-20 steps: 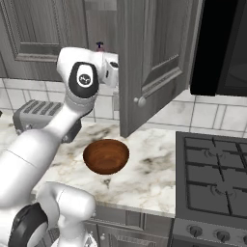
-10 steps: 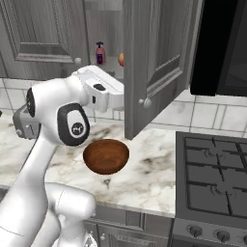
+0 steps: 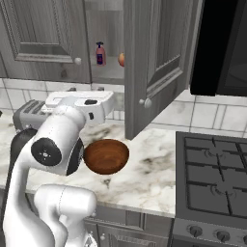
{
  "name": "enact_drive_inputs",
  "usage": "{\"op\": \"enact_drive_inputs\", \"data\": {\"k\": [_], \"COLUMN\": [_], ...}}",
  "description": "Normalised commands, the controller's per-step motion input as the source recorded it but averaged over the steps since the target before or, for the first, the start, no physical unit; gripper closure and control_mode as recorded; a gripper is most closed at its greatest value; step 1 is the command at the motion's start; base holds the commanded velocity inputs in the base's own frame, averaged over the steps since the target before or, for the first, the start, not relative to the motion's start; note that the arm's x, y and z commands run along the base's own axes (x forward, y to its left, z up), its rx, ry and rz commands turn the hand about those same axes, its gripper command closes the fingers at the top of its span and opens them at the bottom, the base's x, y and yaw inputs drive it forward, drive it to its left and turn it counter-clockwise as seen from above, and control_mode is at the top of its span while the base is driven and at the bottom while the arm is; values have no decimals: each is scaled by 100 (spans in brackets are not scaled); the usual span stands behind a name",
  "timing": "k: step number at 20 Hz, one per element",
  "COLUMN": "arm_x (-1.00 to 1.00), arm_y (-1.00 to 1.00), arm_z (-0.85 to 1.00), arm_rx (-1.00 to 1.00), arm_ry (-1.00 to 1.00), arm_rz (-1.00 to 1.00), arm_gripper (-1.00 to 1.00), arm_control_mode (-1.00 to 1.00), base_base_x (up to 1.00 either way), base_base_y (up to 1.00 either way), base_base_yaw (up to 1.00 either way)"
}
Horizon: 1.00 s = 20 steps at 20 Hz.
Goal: Open the cabinet. Pick the kiwi and peach from the cabinet and place them into the bowl. Then close the cabinet.
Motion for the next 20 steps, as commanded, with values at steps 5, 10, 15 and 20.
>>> {"op": "enact_drive_inputs", "data": {"k": [5, 10, 15, 20], "arm_x": [-2, 0, 0, 7], "arm_y": [100, 72, 80, 70], "arm_z": [-1, 6, 0, -1], "arm_rx": [-16, 1, 8, 12], "arm_ry": [0, 0, 0, 0], "arm_rz": [31, 3, -4, -17], "arm_gripper": [-100, -100, -100, -100], "arm_control_mode": [-100, -100, -100, -100], "base_base_x": [0, 0, 0, 0], "base_base_y": [0, 0, 0, 0], "base_base_yaw": [0, 0, 0, 0]}}
